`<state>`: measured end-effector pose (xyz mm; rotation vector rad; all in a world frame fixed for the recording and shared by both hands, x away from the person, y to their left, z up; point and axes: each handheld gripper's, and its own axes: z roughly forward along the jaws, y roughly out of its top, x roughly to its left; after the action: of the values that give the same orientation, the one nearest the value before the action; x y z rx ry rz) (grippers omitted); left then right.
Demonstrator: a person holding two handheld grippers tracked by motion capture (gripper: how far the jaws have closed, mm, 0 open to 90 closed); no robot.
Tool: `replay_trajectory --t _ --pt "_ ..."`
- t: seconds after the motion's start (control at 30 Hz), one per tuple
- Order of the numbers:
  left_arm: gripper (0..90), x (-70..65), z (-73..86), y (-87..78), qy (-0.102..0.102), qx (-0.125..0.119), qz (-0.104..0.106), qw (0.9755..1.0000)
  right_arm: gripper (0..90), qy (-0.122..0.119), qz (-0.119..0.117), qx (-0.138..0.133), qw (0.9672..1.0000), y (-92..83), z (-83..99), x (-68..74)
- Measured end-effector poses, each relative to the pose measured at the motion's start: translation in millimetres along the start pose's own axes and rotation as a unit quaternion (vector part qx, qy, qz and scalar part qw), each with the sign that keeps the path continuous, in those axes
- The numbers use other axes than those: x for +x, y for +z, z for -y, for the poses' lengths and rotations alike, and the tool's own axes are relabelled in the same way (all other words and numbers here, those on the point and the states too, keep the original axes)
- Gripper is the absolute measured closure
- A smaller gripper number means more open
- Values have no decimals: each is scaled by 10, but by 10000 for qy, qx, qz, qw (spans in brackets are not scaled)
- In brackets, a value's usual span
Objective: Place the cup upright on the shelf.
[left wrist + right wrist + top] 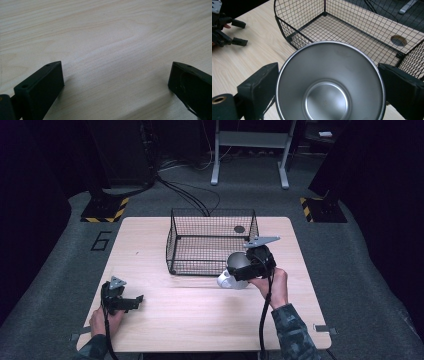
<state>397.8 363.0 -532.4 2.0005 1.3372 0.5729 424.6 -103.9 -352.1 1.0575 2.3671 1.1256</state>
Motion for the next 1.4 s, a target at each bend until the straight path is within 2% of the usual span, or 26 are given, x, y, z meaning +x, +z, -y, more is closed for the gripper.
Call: replay_trajectory --t 0.53,0.57,0.7,0.77,0.8,0.87,0.97,1.17,1.3,1.33,1.4 --pt "1 1 -1 -1 4 9 3 10000 60 -114 -36 -41 9999 42 -292 -12" --pt "1 1 -1 -1 2 7 2 10000 60 -182 -49 -48 9998 46 -308 -23" --pt "1 2 -1 -1 10 9 2 10000 60 -132 -43 -46 9999 57 -377 -20" --pt "1 3 -1 -1 13 9 3 10000 60 -156 -55 -74 9998 68 -417 -18" --pt "1 3 -2 -1 16 10 2 10000 60 -261 -44 -64 9996 81 -460 -25" --pt "1 2 -1 -1 15 10 2 10000 60 -196 -31 -78 9998 95 -494 -17" --pt "1 2 -1 -1 15 10 2 10000 60 -250 -41 -152 9996 128 -563 -22" --pt "1 2 -1 -1 12 8 2 10000 60 -255 -23 -102 9996 155 -689 -42" --pt "1 3 -1 -1 13 9 2 10000 60 -288 -17 -166 9994 184 -786 -78" --pt "1 2 -1 -1 13 9 3 10000 60 -223 -5 -114 9997 182 -799 -69" --pt "1 2 -1 -1 14 9 2 10000 60 -320 22 -150 9994 206 -830 -86"
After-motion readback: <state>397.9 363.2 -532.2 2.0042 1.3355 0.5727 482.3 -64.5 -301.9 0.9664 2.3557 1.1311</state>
